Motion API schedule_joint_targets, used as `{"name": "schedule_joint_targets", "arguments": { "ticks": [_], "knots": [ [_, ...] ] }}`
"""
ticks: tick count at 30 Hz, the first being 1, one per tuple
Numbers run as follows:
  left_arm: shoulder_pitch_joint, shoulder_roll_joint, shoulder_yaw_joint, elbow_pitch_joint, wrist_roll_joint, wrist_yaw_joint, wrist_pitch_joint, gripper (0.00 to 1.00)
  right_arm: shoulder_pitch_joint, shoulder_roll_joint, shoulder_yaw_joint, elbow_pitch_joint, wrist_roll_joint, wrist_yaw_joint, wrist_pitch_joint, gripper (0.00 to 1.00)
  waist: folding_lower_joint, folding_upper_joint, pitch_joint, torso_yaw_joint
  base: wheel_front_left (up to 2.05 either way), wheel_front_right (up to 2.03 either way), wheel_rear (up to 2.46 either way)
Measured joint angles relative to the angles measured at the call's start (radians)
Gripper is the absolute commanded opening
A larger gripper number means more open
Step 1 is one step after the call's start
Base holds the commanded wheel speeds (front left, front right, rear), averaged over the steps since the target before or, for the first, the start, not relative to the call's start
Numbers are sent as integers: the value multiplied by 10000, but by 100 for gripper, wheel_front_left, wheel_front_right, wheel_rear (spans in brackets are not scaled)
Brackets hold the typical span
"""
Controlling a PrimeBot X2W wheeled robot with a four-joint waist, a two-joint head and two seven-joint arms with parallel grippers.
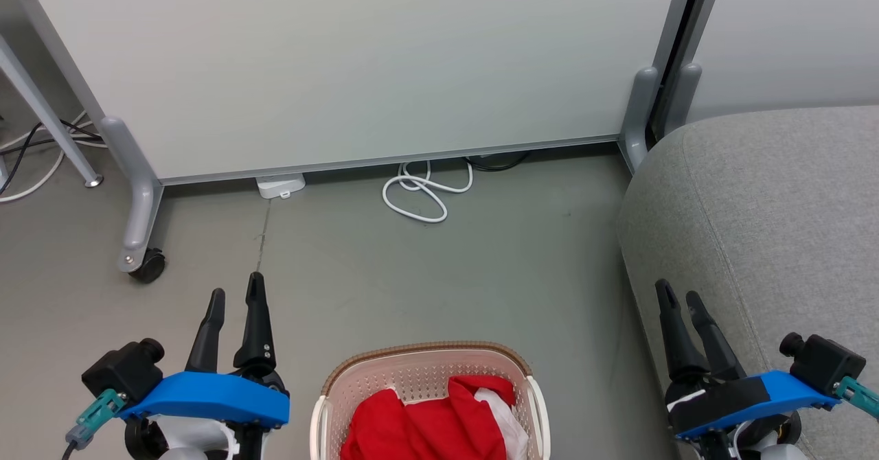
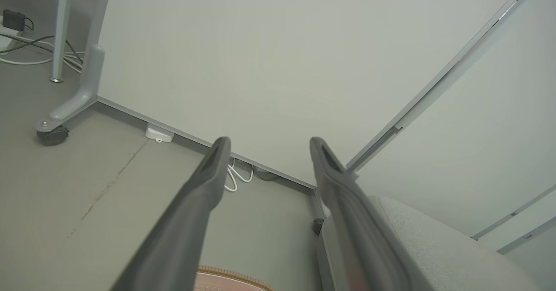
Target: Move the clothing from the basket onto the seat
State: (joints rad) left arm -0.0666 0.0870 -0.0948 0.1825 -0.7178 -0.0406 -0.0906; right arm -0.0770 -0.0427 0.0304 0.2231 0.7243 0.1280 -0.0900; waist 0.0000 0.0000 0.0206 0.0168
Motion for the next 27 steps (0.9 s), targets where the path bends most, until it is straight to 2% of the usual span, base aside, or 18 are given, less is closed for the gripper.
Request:
{"name": "schedule_joint_targets", "arguments": {
  "ticks": [27],
  "knots": [
    [-183, 121, -782, -86, 2880, 314, -721, 100, -128, -15, 407, 63, -2824, 10, -748, 100, 0, 0, 56, 112, 0, 0, 0]
  ]
}}
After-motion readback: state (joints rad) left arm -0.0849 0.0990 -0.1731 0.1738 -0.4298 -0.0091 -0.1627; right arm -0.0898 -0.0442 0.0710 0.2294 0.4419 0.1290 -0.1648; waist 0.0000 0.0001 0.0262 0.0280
